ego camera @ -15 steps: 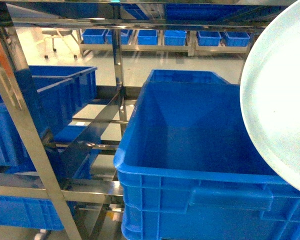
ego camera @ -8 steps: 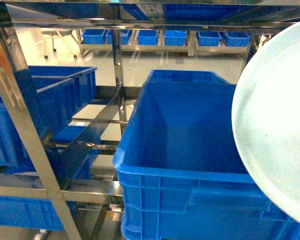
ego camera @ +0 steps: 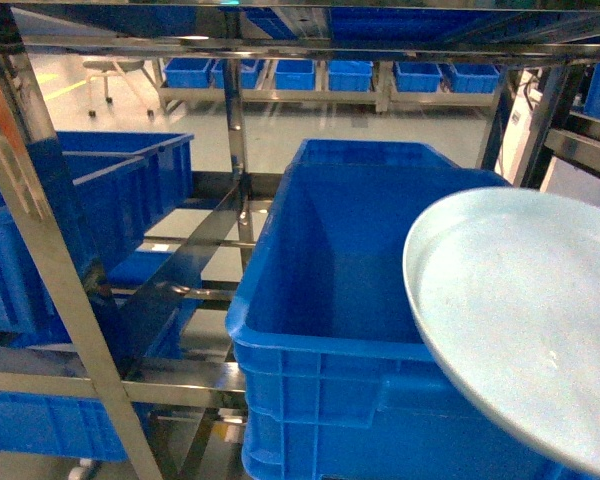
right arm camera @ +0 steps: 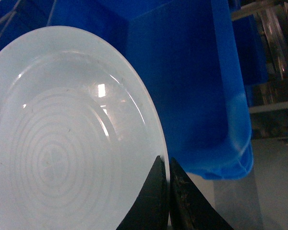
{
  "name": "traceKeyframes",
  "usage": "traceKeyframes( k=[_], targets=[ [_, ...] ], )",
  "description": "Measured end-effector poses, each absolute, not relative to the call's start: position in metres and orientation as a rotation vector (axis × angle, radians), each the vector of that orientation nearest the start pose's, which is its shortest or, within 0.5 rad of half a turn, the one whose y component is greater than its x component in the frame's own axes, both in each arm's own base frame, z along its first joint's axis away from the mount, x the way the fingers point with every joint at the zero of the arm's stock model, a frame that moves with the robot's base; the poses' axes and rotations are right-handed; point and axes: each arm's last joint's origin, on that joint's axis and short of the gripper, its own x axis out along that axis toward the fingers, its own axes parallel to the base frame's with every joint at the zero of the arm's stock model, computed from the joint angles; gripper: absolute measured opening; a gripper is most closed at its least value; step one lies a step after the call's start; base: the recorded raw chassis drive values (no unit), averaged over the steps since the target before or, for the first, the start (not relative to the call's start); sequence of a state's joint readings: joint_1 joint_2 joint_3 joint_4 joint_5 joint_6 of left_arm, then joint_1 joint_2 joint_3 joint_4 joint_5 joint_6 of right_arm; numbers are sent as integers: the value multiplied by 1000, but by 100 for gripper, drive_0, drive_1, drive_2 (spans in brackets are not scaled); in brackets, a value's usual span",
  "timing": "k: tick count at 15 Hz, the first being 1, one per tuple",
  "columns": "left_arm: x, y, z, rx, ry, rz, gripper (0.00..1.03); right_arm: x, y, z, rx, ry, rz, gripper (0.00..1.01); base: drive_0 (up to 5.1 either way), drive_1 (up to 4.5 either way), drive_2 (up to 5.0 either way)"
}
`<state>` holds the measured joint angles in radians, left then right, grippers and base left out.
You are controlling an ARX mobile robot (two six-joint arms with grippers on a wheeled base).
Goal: Place blue tray on left shelf second layer neatly
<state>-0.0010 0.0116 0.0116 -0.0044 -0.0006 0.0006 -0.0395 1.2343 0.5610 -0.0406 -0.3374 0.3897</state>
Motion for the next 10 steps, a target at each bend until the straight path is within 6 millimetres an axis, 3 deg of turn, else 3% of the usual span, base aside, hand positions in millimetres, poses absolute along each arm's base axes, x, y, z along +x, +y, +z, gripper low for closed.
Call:
traceKeyframes(
  k=[4, 8, 10],
  targets=[
    [98, 0, 166, 0, 4, 0, 98, 274, 3, 181, 601, 763, 97, 2, 0, 0, 0],
    [98, 0, 166, 0, 4, 0, 98, 311, 12, 160, 608, 776, -4, 2, 0, 0, 0],
    [98, 0, 166, 0, 4, 0, 98, 326, 15, 166, 616, 719, -46, 2, 0, 0, 0]
  ],
)
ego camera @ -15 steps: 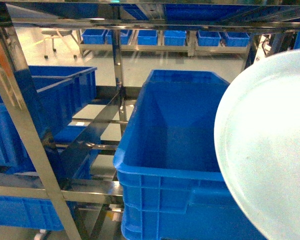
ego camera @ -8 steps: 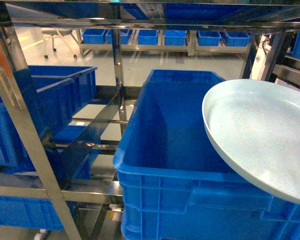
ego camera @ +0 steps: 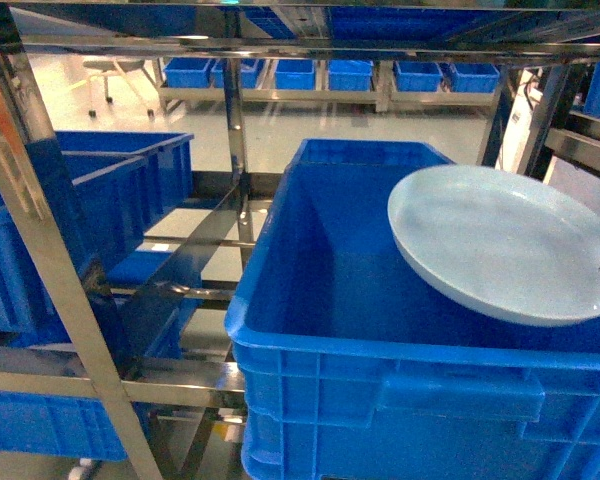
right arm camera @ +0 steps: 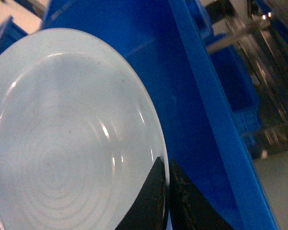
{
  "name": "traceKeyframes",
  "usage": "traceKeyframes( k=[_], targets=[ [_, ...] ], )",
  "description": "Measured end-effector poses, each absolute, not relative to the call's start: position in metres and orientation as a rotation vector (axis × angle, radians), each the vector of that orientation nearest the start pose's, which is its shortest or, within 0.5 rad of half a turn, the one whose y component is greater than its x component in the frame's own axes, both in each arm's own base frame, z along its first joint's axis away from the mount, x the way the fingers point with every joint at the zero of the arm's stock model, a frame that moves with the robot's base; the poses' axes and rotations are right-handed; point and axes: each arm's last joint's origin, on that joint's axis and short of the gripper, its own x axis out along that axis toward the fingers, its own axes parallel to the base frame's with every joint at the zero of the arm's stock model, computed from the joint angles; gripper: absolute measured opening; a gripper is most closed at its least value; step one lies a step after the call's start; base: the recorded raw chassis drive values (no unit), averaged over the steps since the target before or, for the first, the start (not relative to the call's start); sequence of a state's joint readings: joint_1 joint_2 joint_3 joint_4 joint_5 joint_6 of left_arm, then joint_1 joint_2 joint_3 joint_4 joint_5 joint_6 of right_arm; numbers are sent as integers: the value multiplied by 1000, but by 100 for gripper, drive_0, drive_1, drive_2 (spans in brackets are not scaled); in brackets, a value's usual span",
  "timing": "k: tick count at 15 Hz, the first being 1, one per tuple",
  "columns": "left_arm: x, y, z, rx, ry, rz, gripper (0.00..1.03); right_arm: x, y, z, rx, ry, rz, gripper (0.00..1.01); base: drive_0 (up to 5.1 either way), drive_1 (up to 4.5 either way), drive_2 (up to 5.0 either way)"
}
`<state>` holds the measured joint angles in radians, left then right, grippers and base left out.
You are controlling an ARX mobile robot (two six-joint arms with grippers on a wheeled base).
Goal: Place blue tray on left shelf second layer neatly
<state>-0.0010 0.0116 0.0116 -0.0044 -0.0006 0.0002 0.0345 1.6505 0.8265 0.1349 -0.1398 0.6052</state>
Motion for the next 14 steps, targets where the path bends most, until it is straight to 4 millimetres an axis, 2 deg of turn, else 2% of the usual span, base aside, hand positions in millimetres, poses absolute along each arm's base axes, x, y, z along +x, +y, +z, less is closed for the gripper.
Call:
traceKeyframes(
  k=[1, 2, 3, 4, 5, 6, 7, 8, 9, 11, 12, 14],
  targets=[
    [98, 0, 166, 0, 4, 0, 98, 332, 17, 173, 626, 666, -50, 10, 0, 0, 0],
    [98, 0, 166, 0, 5, 0, 98, 335, 17, 178, 644, 631, -27, 24, 0, 0, 0],
    [98, 0, 166, 0, 4, 0, 98, 306, 22, 183, 670, 690, 61, 50, 0, 0, 0],
    [98, 0, 166, 0, 4, 0, 98, 255, 33, 191, 679, 767, 165, 70, 0, 0, 0],
    [98, 0, 166, 0, 4, -1, 98, 215, 33, 192, 692, 828, 214, 83, 0, 0, 0],
    [98, 0, 166, 0, 4, 1, 98, 182, 27, 190, 691, 864, 192, 94, 0, 0, 0],
    [98, 0, 166, 1, 4, 1, 98, 160, 19, 188, 664, 861, 150, 100, 0, 0, 0],
    [98, 0, 166, 0, 4, 0, 98, 138, 8, 183, 583, 811, 71, 97, 0, 0, 0],
    [98, 0, 166, 1, 4, 0, 98, 126, -2, 176, 463, 666, 4, 98, 0, 0, 0],
    [98, 0, 166, 0, 5, 0, 98, 118, -4, 170, 212, 496, -14, 96, 0, 0, 0],
    [98, 0, 166, 0, 3, -2, 98, 119, -1, 166, 123, 280, -5, 87, 0, 0, 0],
    [98, 0, 166, 0, 7, 3, 98, 114, 1, 161, 51, 90, 21, 71, 0, 0, 0]
  ],
)
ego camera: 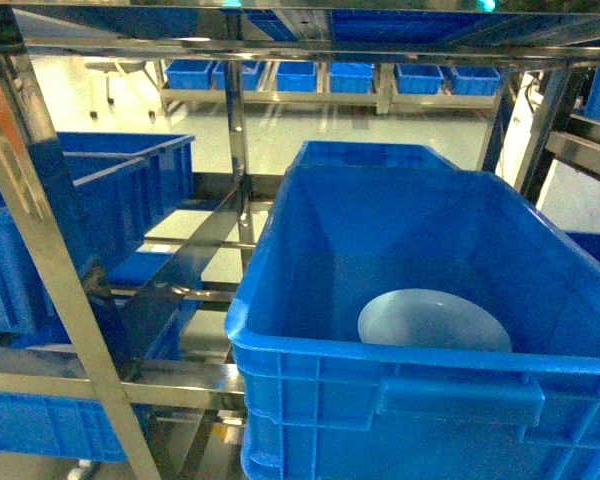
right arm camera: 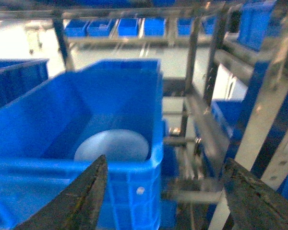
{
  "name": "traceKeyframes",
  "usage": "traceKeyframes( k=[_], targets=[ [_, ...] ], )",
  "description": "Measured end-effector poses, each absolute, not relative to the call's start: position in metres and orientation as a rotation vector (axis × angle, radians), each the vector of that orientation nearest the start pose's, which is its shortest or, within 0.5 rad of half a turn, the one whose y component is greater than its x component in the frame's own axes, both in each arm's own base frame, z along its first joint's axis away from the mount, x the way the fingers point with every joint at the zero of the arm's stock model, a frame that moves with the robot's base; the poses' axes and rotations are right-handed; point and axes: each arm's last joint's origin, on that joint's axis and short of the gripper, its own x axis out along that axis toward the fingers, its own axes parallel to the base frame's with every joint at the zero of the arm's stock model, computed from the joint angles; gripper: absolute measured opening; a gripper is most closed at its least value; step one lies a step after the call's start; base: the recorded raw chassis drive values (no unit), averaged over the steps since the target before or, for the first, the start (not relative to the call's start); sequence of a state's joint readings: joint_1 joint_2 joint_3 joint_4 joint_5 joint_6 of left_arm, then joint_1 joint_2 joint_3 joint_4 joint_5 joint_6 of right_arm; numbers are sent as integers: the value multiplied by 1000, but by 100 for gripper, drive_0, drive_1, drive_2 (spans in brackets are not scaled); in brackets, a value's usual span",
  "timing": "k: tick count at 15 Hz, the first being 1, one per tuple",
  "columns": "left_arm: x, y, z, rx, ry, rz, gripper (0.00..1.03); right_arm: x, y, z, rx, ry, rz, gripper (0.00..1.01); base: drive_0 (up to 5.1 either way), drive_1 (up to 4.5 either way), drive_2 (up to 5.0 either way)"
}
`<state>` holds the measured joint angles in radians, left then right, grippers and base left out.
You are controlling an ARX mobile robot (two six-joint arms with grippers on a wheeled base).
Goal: Place blue tray on left shelf second layer neatly
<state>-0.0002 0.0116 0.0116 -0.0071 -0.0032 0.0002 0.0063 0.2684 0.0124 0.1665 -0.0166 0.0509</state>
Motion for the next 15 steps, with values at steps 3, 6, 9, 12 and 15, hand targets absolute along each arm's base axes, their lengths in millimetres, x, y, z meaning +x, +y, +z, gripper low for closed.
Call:
traceKeyframes(
  k=[3, 6, 9, 12, 15],
  targets=[
    [98, 0, 166, 0, 5, 1, 98, 110, 0, 170, 16, -8, -1, 27, 0, 0, 0],
    [98, 0, 166, 1, 4, 0, 98, 104, 0, 167, 7, 19, -1, 2, 0, 0, 0],
    [98, 0, 166, 0, 4, 0, 98, 97, 0, 167, 6, 4, -1, 2, 0, 0, 0],
    [98, 0, 166, 1, 5, 0, 98, 97, 0, 167, 6, -2, 0, 2, 0, 0, 0],
    [98, 0, 166, 0, 4, 0, 98, 97, 0, 167, 6, -3, -1, 2, 0, 0, 0]
  ],
)
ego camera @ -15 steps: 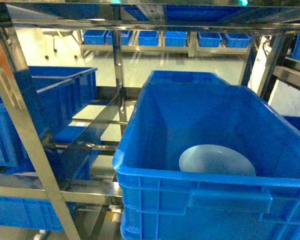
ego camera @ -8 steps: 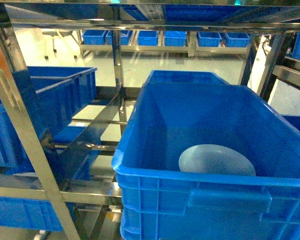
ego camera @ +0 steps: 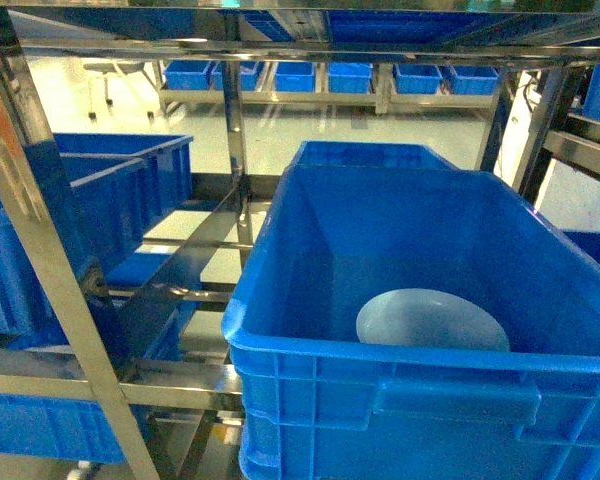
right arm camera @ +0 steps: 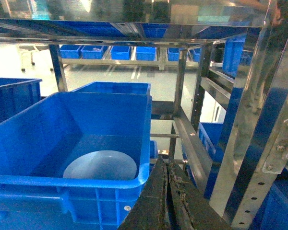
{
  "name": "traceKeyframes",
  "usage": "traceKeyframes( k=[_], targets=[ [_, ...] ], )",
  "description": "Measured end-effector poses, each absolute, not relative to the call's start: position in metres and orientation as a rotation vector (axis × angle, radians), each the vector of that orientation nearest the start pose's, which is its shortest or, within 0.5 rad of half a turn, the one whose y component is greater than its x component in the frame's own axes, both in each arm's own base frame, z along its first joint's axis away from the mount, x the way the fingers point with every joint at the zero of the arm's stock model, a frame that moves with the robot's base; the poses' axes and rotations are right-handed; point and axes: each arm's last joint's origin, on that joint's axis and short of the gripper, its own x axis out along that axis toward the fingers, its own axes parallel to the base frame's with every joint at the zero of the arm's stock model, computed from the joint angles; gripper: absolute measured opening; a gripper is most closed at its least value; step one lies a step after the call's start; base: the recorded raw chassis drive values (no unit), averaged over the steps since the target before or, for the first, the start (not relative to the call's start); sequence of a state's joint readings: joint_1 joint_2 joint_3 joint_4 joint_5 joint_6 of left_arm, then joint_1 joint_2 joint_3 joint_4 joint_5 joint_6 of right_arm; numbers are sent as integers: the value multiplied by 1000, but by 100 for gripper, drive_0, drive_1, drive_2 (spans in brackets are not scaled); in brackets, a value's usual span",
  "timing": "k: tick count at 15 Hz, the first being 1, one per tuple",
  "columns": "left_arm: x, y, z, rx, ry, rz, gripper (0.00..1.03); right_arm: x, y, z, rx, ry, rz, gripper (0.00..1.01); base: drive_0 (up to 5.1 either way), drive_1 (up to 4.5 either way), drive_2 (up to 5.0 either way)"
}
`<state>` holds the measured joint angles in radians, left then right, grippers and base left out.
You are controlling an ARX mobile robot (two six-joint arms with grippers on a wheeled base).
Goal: Place blue tray on left shelf second layer neatly
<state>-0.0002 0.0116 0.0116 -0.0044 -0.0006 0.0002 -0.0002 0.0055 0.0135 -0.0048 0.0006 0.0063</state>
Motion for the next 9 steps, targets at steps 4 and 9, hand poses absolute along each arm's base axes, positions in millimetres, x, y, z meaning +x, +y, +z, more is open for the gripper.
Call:
traceKeyframes(
  k=[4, 9],
  targets=[
    [98, 0, 166, 0, 4, 0, 98, 97, 0, 167, 6, -3, -1, 2, 0, 0, 0],
    [98, 0, 166, 0, 4, 0, 98, 97, 0, 167, 6, -4, -1, 42, 0, 0, 0]
  ],
)
